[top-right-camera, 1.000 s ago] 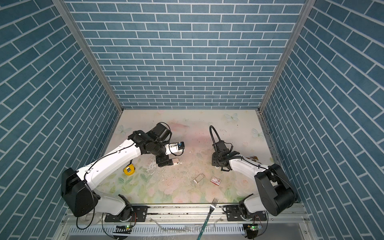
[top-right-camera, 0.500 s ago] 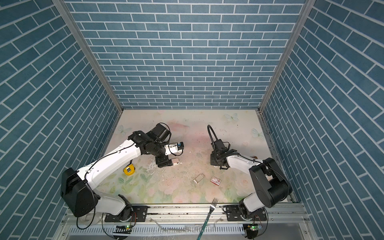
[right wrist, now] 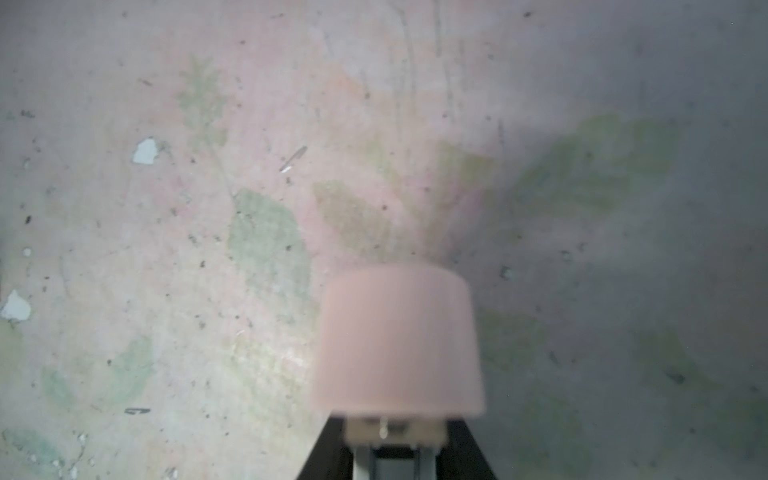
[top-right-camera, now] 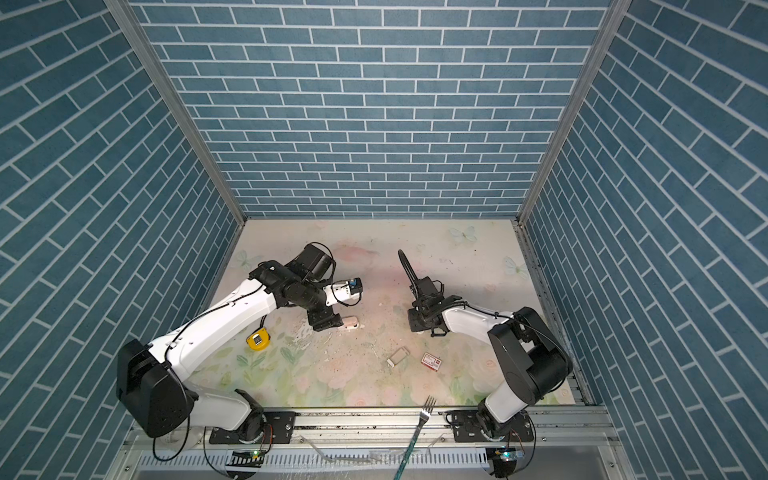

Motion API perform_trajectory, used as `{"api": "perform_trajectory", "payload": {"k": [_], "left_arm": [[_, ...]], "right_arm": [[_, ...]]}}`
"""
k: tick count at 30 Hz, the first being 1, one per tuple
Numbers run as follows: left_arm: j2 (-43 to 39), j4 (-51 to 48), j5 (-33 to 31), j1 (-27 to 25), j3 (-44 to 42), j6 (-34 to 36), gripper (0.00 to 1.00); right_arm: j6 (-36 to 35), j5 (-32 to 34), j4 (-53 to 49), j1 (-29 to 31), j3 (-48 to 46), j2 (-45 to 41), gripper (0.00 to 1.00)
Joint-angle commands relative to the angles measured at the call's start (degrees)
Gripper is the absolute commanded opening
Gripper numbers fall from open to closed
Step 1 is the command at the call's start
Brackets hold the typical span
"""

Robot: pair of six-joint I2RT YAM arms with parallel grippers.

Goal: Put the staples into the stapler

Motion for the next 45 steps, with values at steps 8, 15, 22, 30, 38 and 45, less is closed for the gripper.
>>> {"api": "perform_trajectory", "payload": {"k": [8, 15, 22, 30, 38, 45], "left_arm": [[0.0, 0.5, 0.3, 0.4, -1.5, -0.5, 0.76], [0.2, 0.3, 0.9, 0.4, -1.4, -0.5, 0.76], [0.4, 0.3, 1.4, 0.4, -1.0, -0.7, 0.77], [2.3, -0.6, 3.9, 0.4, 2.5, -2.3, 0.77], [2.6, -1.6, 4.3, 0.5, 5.3, -3.1, 0.76], [1.3, -0.9, 4.6, 0.5, 3.4, -3.4, 0.76]], "right_arm": [[-5.5, 3.3, -4.0, 5.1, 5.5, 6.4, 0.35], [-4.2, 4.5, -3.2, 5.6, 4.3, 4.1, 0.44], [-2.2, 4.5, -4.0, 5.7, 1.3, -5.7, 0.47], [7.1, -3.4, -0.5, 5.8, -5.5, -16.1, 0.4], [23.0, -6.9, 19.2, 6.4, -14.9, -16.4, 0.24], [23.4, -7.4, 20.4, 6.5, -13.2, -12.1, 0.23]]}}
